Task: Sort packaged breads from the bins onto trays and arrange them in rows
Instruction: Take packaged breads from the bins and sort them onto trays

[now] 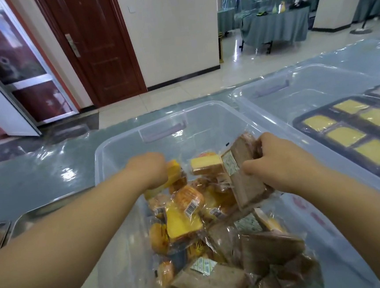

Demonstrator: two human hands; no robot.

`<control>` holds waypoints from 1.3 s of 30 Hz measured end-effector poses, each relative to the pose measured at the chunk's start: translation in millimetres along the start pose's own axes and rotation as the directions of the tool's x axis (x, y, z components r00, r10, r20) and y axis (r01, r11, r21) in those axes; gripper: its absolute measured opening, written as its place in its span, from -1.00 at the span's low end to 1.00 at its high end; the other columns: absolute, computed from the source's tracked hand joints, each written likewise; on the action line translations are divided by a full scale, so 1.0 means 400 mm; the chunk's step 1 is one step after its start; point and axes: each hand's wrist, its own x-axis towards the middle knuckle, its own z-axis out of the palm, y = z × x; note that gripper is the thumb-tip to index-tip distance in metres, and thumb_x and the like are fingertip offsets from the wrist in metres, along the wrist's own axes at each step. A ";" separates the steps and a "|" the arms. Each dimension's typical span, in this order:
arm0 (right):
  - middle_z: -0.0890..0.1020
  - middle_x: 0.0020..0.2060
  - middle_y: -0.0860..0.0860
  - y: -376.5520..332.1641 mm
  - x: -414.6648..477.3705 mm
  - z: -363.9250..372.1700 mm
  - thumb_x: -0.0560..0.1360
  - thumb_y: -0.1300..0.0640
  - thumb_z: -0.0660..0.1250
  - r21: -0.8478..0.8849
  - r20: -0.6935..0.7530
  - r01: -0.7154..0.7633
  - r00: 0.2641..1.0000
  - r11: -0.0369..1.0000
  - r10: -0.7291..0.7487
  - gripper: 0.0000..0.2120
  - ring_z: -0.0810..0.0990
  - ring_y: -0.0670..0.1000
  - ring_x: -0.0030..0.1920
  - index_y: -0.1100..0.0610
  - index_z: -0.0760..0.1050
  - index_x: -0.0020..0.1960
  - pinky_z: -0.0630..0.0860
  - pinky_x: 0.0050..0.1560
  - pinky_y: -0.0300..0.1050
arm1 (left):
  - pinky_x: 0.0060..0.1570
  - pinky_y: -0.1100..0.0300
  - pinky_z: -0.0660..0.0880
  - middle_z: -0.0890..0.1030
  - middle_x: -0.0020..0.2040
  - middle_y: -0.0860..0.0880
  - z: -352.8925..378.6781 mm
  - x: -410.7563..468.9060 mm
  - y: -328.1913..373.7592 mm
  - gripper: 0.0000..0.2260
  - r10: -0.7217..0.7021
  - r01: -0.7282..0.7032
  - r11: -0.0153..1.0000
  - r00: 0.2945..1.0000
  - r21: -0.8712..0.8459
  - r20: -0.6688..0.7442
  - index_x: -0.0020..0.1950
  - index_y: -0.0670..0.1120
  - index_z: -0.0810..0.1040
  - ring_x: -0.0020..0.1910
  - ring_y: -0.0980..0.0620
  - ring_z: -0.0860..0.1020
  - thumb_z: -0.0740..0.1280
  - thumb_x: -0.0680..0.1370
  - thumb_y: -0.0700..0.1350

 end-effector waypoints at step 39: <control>0.46 -0.23 -0.01 -0.002 -0.003 -0.015 0.48 -0.07 0.28 -0.038 0.001 -0.046 0.999 0.998 0.046 -0.57 0.52 0.00 -0.18 0.12 0.17 0.17 0.54 -0.19 -0.04 | -0.21 0.14 0.45 0.50 -0.05 -0.04 -0.040 0.041 0.096 -0.74 0.130 -0.231 0.858 0.962 -0.459 -0.241 0.08 -0.06 0.43 -0.16 0.00 0.49 0.38 0.44 -0.09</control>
